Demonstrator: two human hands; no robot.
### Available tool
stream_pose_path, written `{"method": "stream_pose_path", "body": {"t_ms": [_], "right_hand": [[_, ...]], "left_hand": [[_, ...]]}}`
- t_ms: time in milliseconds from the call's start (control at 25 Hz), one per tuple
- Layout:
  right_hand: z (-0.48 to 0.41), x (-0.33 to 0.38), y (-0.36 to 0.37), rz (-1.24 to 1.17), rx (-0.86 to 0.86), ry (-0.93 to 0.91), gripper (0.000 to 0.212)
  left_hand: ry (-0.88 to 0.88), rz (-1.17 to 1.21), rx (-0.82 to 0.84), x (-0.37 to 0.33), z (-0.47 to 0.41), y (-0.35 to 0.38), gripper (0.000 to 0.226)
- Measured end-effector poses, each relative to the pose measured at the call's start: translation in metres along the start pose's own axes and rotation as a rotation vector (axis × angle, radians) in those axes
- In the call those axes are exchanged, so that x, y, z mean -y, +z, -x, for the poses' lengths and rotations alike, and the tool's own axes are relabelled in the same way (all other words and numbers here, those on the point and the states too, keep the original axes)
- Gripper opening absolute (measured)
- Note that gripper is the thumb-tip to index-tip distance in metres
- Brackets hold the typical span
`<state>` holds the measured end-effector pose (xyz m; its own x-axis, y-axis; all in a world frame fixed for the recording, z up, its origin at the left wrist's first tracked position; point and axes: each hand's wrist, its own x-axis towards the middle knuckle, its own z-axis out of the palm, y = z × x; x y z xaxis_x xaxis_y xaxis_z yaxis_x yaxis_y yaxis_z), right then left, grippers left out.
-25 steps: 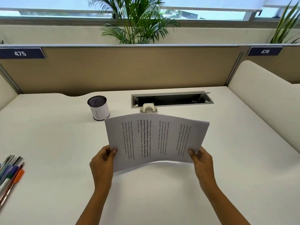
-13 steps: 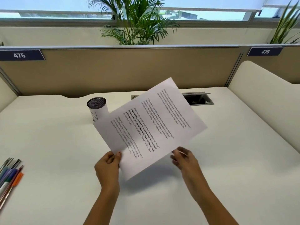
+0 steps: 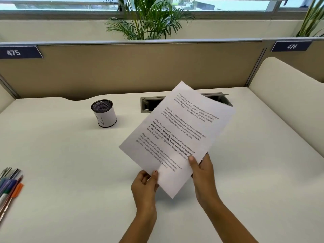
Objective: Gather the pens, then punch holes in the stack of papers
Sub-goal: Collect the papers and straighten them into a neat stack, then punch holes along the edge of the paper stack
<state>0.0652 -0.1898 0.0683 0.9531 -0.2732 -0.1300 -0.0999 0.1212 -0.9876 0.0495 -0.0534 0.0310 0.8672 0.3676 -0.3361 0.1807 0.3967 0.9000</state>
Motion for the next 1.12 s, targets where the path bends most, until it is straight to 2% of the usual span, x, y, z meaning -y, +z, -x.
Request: {"method": "stream_pose_path", "body": {"t_ms": [160, 240, 320, 480, 720, 960, 1120], "right_hand": [[-0.020, -0.001, -0.032, 0.025, -0.028, 0.008, 0.042], [-0.032, 0.001, -0.051, 0.052, -0.022, 0.045, 0.039], [-0.045, 0.004, -0.071, 0.089, -0.007, 0.084, 0.035], [-0.068, 0.004, -0.107, 0.165, 0.047, 0.153, 0.036], [-0.098, 0.000, -0.131, 0.362, 0.077, 0.275, 0.033], [-0.127, -0.002, -0.130, 0.551, 0.072, 0.252, 0.033], [-0.137, -0.006, -0.127, 0.655, 0.051, 0.224, 0.033]], "left_hand": [[0.009, -0.207, 0.224, 0.001, -0.002, -0.003, 0.018], [-0.027, -0.259, 0.245, -0.004, -0.012, -0.004, 0.018], [-0.011, -0.324, 0.199, -0.012, -0.027, -0.004, 0.016], [0.233, -0.662, 0.109, -0.035, -0.073, 0.012, 0.019], [0.561, -0.859, 0.158, -0.053, -0.150, 0.067, 0.024], [0.687, -1.030, 0.190, -0.061, -0.226, 0.122, 0.030], [0.711, -1.294, 0.298, -0.063, -0.262, 0.145, 0.037]]}}
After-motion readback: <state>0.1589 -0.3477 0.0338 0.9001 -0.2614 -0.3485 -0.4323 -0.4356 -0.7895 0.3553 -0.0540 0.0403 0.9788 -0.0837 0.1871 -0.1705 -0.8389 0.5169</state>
